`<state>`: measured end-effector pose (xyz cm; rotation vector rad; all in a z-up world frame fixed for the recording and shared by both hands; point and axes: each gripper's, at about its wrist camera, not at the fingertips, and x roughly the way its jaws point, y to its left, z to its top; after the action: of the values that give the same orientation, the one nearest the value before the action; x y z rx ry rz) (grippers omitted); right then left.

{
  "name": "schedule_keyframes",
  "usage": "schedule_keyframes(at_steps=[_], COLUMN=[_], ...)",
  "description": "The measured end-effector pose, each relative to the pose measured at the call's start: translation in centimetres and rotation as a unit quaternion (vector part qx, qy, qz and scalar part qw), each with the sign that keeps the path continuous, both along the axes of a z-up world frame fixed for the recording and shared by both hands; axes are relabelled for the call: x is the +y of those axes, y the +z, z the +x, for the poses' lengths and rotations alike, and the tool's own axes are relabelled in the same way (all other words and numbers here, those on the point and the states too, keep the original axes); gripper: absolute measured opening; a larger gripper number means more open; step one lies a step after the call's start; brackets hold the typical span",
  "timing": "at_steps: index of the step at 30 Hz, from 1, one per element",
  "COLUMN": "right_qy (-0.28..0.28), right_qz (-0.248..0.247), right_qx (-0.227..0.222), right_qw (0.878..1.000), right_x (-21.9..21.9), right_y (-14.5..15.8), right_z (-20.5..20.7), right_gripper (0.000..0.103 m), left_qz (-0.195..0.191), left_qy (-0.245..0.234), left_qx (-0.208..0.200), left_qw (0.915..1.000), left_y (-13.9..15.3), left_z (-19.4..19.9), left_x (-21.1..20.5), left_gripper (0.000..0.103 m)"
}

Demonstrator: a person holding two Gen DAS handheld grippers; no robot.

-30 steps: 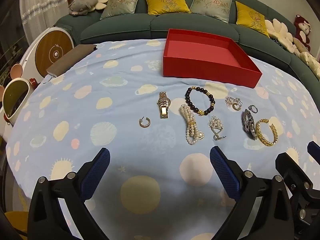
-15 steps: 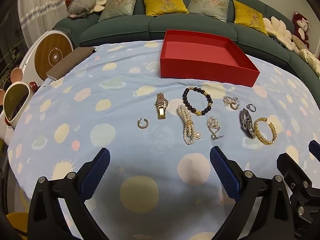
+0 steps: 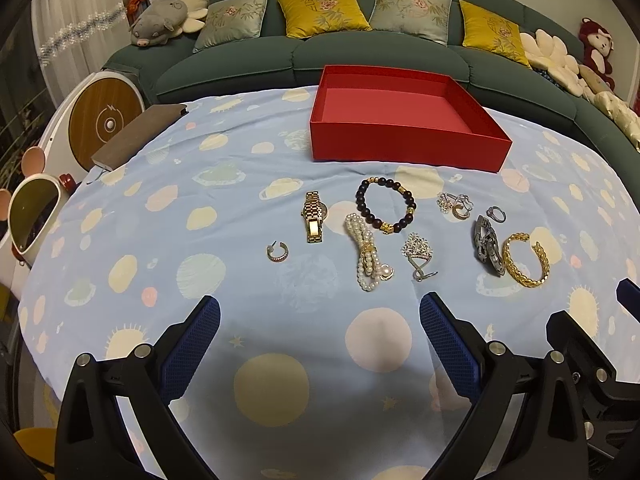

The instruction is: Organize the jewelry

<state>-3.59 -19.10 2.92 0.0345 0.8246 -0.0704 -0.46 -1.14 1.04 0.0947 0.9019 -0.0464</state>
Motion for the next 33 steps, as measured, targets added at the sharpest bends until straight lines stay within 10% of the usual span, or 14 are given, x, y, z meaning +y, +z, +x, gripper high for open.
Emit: schedule_keyframes(at_steps=[33], right_qy=[0.001], right_qz=[0.001], right_qx=[0.0], right_qw=[1.0], right_x=[0.08], right_y=[-0.03], right_z=[0.0], right_gripper=[0.097], left_qz=[0.004], left_qy=[0.001], left_qx=[-0.006], left_qw=[1.0], left_y=[0.0], left_z=[-0.16], left_x=[0.13], left_gripper=[0.098])
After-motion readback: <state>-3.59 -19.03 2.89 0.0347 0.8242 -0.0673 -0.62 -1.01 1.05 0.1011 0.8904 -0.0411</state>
